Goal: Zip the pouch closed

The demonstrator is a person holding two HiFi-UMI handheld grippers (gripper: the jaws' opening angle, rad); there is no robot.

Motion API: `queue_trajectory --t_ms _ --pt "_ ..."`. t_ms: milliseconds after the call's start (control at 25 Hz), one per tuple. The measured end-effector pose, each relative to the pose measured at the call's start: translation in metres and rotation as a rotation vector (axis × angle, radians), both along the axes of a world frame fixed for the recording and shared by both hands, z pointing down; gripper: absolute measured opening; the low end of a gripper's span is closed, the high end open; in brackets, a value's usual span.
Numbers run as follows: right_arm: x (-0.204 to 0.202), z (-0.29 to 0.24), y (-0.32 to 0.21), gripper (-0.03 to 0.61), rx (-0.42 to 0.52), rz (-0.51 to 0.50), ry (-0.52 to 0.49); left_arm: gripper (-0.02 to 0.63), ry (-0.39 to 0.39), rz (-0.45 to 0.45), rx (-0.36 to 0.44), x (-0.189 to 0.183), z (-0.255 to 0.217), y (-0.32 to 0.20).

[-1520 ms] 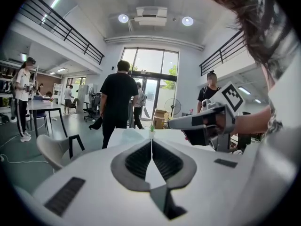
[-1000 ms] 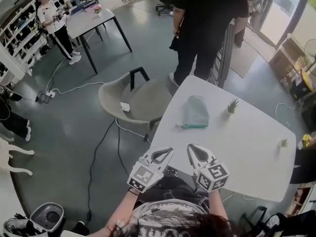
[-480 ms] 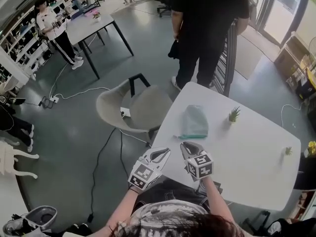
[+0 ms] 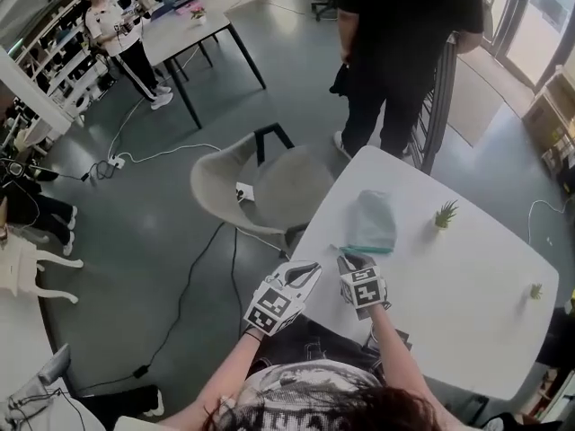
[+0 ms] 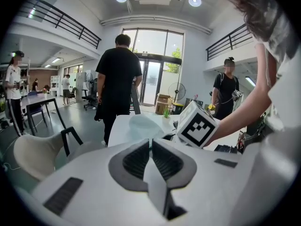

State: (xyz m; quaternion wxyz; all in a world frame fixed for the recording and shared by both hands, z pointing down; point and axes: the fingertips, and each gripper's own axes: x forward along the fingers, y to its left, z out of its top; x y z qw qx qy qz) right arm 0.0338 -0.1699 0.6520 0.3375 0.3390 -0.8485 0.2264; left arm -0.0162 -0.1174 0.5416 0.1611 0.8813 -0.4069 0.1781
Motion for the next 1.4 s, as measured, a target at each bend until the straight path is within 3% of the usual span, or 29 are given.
queue_trajectory --t_ms 320,520,720,1240,1400 --pt "-0.001 0.018 0.000 0.051 -0.096 0.084 -0.009 0.014 -0.007 0.074 -0.042 -0.002 0.009 -0.013" --pt "-0.010 0.024 -0.001 0.057 -0.113 0.089 0.017 0.014 -0.009 0.136 -0.064 -0.006 0.018 -0.030" --pt "-0.010 0.029 -0.002 0.014 -0.130 0.117 0.048 0.014 -0.032 0.226 -0.086 -0.001 0.032 -0.038" --pt "0.000 0.007 0.002 0.005 -0.147 0.158 -0.021 0.015 -0.096 0.387 -0.176 0.010 0.086 -0.070" --pt "0.007 0.006 0.003 0.005 -0.150 0.177 -0.015 0.100 -0.096 0.479 -0.189 0.022 0.098 -0.070"
